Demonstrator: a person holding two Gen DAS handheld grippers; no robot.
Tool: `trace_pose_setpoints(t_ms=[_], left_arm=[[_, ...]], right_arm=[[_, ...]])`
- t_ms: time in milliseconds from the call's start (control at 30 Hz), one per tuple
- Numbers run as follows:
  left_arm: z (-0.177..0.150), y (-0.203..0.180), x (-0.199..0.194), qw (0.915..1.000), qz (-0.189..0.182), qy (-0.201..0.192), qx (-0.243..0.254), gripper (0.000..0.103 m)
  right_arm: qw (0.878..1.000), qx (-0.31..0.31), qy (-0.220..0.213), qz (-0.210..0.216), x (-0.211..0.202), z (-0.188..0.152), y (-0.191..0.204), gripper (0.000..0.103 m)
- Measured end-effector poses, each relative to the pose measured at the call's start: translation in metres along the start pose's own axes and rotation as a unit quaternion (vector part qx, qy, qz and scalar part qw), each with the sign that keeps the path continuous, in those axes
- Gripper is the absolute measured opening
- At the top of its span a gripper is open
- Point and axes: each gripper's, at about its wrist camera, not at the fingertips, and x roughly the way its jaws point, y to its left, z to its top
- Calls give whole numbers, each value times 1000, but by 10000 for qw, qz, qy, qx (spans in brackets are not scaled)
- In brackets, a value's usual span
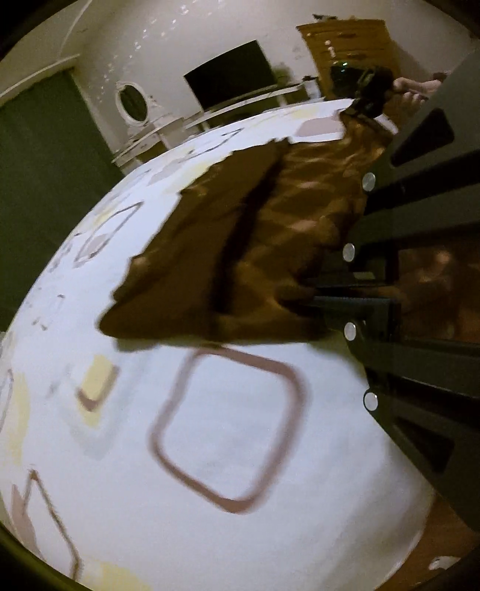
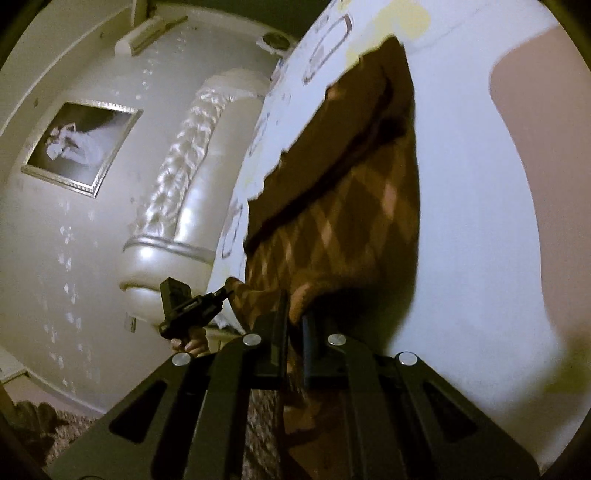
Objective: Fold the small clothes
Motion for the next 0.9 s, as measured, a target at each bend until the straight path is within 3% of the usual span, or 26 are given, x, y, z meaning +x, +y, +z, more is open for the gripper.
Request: trace_pose_setpoints(t_ms=[167, 333, 400, 533, 600, 733, 767, 900], left_arm=[[44, -3, 32, 9996, 270, -90, -93, 3], [58, -1, 61, 9983, 575, 75, 42, 3], [58, -4, 62, 9979, 609, 91, 207, 3], [54, 2, 43, 9990, 342, 147, 233, 5], [50, 9, 27, 9994, 301, 43, 166, 5], [32, 26, -2, 9998, 204, 9, -21, 7], [25, 30, -7, 9998, 146, 82, -76, 11], [-8, 35, -17, 9995, 47, 299, -90, 25]], right_arm=[[9990, 192, -396, -109, 10, 42, -17, 5], [9950, 712, -464, -525, 28, 62, -58, 3], [9943, 851, -511, -398, 26, 60, -65, 5], [9931, 612, -490, -874, 12, 54, -51, 16], [9873, 326, -608, -1432, -1, 48, -34, 38], [9808, -116, -656, -1832, -17, 31, -5, 43], [9810, -166, -620, -1832, -19, 24, 0, 48], [9824, -38, -488, -1802, -25, 7, -1, 51]])
